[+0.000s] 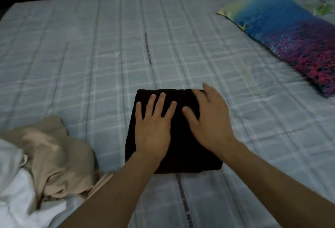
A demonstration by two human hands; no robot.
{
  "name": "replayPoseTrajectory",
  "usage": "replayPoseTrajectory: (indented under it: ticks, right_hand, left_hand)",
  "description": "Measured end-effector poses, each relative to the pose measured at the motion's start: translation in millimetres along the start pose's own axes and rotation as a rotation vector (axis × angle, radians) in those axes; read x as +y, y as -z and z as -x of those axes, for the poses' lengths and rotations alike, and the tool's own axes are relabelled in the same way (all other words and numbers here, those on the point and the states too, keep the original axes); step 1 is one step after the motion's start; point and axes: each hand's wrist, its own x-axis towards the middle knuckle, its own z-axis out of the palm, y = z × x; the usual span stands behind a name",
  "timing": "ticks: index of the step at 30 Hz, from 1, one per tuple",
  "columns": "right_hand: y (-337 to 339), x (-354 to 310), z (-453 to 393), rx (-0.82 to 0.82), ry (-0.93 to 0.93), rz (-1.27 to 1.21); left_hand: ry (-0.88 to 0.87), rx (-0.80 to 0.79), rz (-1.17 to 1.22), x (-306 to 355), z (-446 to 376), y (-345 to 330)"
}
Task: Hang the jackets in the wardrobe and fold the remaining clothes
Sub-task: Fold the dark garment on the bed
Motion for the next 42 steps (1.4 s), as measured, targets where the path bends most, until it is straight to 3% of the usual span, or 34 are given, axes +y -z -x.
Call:
replayPoseTrajectory:
  ticks: [3,6,9,13,19,23,32,37,42]
  right_hand:
    - [-26.6,7.9,16.8,-0.111,0.090,0.212]
    - [-43.8,34.7,-1.2,-0.193,0.038,-0.010]
    - [-66.8,58.0,-7.8,-0.159,0.066,-0.172]
    - [-68.7,63.4,-5.4,-0.145,0.077,-0.187]
    - [-51.7,21.4,35.0,-0.124,0.077,0.220]
    - [-55.0,13.5,83.1,-0.156,0.148,0.166]
    - [-64.2,40.3,62.1,-0.420,0.089,0.149]
    - [-67.5,41.2,56.4,-0.418,0.107,0.136]
    - [-54.3,38.7,62.1,-0.388,0.103,0.109]
  left_hand:
    - [0.021,0.015,0.064,-13.0,-17.4,-15.4]
    - [0.019,0.045,0.240,-26.6,-28.8,-28.2]
    - [0.011,0.077,0.320,-29.3,-34.7,-45.0]
    - [0.000,0.076,0.327,-25.3,-36.3,-42.4]
    - [0.000,-0.097,0.127,-28.8,-21.7,-34.3]
    - [-0.013,-0.128,0.120,-27.9,-16.8,-29.5]
    - [-0.111,-0.078,0.085,-33.5,54.0,-33.2]
    - [-0.119,-0.099,0.217,-37.3,60.1,-35.9]
    - [-0.168,-0.182,0.039,-33.5,62.5,-9.0]
